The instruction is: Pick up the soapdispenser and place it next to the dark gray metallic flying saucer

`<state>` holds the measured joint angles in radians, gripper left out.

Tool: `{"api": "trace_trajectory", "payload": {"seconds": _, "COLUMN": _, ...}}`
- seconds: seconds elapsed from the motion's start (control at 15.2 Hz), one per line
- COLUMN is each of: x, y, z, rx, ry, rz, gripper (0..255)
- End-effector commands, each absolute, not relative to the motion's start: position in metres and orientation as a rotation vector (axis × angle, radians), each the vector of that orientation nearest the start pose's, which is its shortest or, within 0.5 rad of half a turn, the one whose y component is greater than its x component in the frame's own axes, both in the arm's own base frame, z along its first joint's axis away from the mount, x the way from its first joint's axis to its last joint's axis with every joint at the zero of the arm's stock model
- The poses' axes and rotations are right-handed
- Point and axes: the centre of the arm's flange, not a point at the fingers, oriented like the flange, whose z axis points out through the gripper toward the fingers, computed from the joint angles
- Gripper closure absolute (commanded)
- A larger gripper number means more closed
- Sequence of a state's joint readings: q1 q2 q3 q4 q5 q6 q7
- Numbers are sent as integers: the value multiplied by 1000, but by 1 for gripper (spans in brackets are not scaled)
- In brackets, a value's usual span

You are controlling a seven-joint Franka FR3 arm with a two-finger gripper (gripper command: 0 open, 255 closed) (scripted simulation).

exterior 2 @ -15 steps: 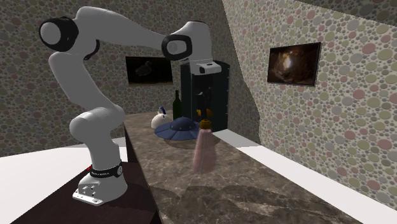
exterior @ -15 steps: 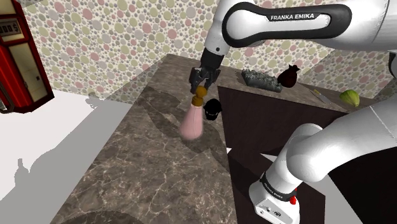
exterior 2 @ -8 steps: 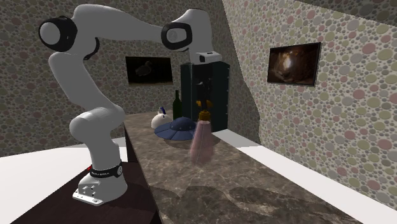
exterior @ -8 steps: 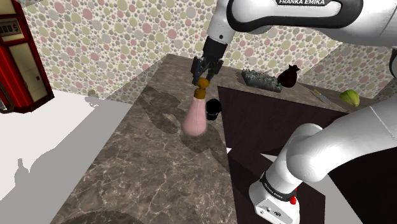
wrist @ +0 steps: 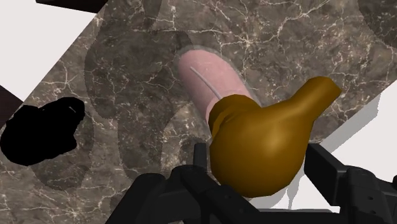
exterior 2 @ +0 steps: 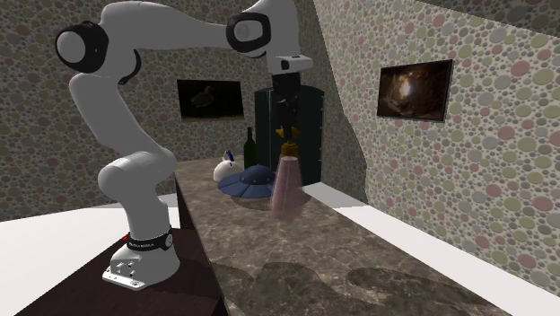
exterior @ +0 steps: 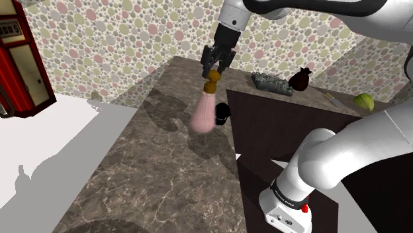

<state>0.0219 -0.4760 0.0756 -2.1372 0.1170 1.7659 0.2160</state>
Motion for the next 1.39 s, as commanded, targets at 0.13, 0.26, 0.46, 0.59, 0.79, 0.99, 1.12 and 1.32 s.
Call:
{"api": "trace_trajectory", "payload": {"seconds": 0.13, "x": 415, "y": 56, "z": 623, "rx": -3035, "ry": 215, "rz": -138, "gripper": 255}}
{"api": "trace_trajectory", "payload": {"seconds": 0.26, "x": 415, "y": 56, "z": 633, "rx": -3035, "ry": 215, "rz": -138, "gripper": 255}}
{"api": "trace_trajectory", "payload": {"seconds": 0.46, "x": 415, "y": 56, "z": 649, "rx": -3035, "ry": 215, "rz": -138, "gripper": 255}}
{"api": "trace_trajectory", "payload": {"seconds": 0.59, "x": 415, "y": 56, "z": 660, "rx": -3035, "ry": 215, "rz": -138, "gripper": 255}}
{"api": "trace_trajectory", "payload": {"seconds": 0.79, "x": 415, "y": 56, "z": 676, "rx": -3035, "ry": 215, "rz": -138, "gripper": 255}}
{"api": "trace_trajectory", "payload": {"seconds": 0.99, "x": 415, "y": 56, "z": 691, "rx": -3035, "ry": 215, "rz": -138, "gripper": 255}}
{"api": "trace_trajectory", "payload": {"seconds": 1.12, "x": 415, "y": 56, "z": 702, "rx": -3035, "ry": 215, "rz": -138, "gripper": 255}}
{"api": "trace_trajectory", "payload": {"seconds": 1.32, "x": 415, "y": 56, "z": 718, "rx": -3035, "ry": 215, "rz": -138, "gripper": 255}}
